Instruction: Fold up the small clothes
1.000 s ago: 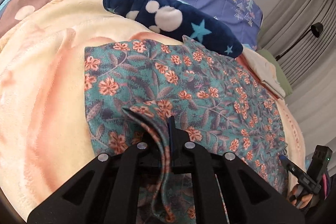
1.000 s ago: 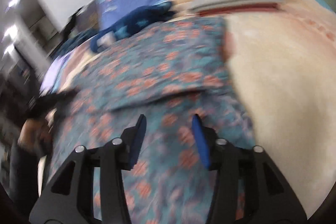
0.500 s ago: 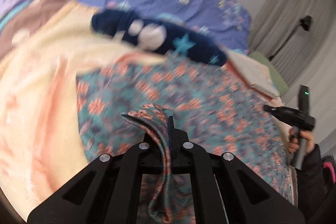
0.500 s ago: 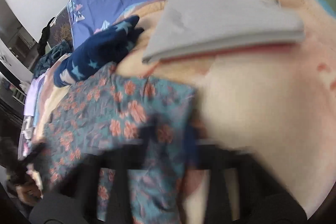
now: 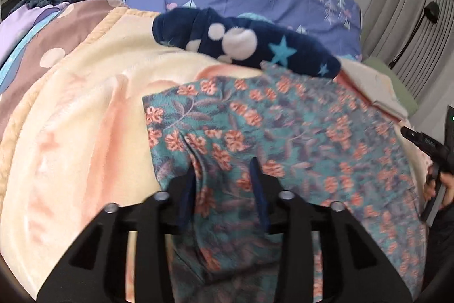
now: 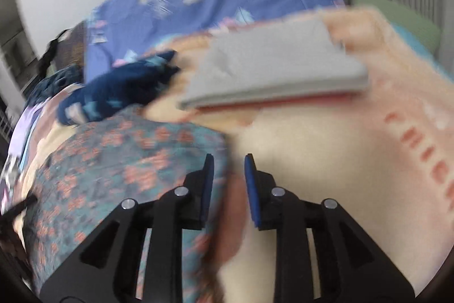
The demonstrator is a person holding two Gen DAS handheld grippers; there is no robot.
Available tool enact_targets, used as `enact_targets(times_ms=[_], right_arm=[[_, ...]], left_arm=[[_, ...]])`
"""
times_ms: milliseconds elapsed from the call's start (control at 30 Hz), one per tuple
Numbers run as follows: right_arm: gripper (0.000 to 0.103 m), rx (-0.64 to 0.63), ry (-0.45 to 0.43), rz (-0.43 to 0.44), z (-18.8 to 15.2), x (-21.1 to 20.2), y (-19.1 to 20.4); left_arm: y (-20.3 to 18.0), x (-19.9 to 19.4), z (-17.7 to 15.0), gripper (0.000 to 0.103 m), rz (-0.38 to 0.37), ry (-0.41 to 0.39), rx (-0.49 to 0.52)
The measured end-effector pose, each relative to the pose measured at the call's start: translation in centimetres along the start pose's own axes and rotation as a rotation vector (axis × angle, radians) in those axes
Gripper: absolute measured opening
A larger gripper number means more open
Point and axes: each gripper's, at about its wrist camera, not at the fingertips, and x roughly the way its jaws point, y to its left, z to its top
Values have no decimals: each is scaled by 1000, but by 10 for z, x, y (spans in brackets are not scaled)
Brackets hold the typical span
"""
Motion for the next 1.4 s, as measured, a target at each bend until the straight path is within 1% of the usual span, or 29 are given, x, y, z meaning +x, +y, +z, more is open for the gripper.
enact_targets(times_ms=[67, 100, 133, 167, 200, 233, 267, 300, 333, 400, 433, 467, 500, 533, 567, 667, 733, 800, 867, 1000, 1100, 1167, 1267, 1400], right_arm=[[24, -67, -26, 98, -5, -24, 22], [24, -111, -21, 166, -12, -34, 34], [22, -163, 6, 205, -22, -38, 45], [22, -206, 43, 200, -31, -36, 53], [22, -259, 101, 120, -44, -24, 58], [22, -298, 144, 20, -56, -9, 58], [22, -330, 166, -33, -67, 4, 55], [22, -313, 154, -4, -73, 8, 50], [22, -295, 145, -1, -71, 3, 49], [24, -278, 119, -40, -65, -13, 52], [29, -276, 102, -38, -65, -21, 52], [37, -276, 89, -30, -67, -28, 52], [39, -276, 73, -27, -73, -40, 47], [41, -274, 67, -23, -77, -44, 43], [42, -264, 65, -16, -83, -50, 37], [43, -206, 87, -2, -92, -57, 9], [42, -139, 91, 35, -98, -64, -7], [43, -87, 85, 64, -100, -73, -18], [45, -66, 88, 83, -105, -78, -22], [45, -33, 90, 125, -118, -91, -33], [45, 7, 90, 168, -126, -99, -42], [45, 22, 92, 195, -130, -103, -46], [45, 21, 104, 254, -139, -116, -50], [45, -8, 176, 377, -160, -129, -57]], left_arm=[[-13, -11, -1, 42, -7, -28, 62], [-17, -14, -3, 45, -15, -34, 81], [-22, -16, -8, 51, -26, -33, 102], [-26, -14, -14, 58, -21, -14, 128], [-30, -9, -19, 59, -1, 6, 148], [-32, 1, -28, 59, 45, 44, 184], [-35, 5, -34, 60, 68, 52, 212], [-37, 1, -38, 60, 76, 31, 224], [-38, -5, -38, 60, 83, 24, 225], [-39, -19, -40, 60, 81, 19, 213], [-39, -28, -44, 60, 73, 8, 218], [-40, -36, -50, 60, 72, -1, 231], [-39, -42, -54, 60, 80, -8, 246], [-36, -47, -61, 63, 99, -8, 253], [-30, -50, -67, 64, 121, 0, 247], [-11, -55, -82, 64, 161, 34, 187], [3, -65, -91, 64, 121, 30, 116], [9, -76, -100, 64, 84, 21, 78], [9, -83, -110, 64, 58, 29, 81], [7, -92, -132, 64, 24, 47, 105], [11, -98, -143, 64, -5, 43, 74], [12, -101, -147, 59, -22, 40, 63], [13, -110, -153, 55, -60, 43, 60], [17, -124, -170, 54, -158, 49, 63]])
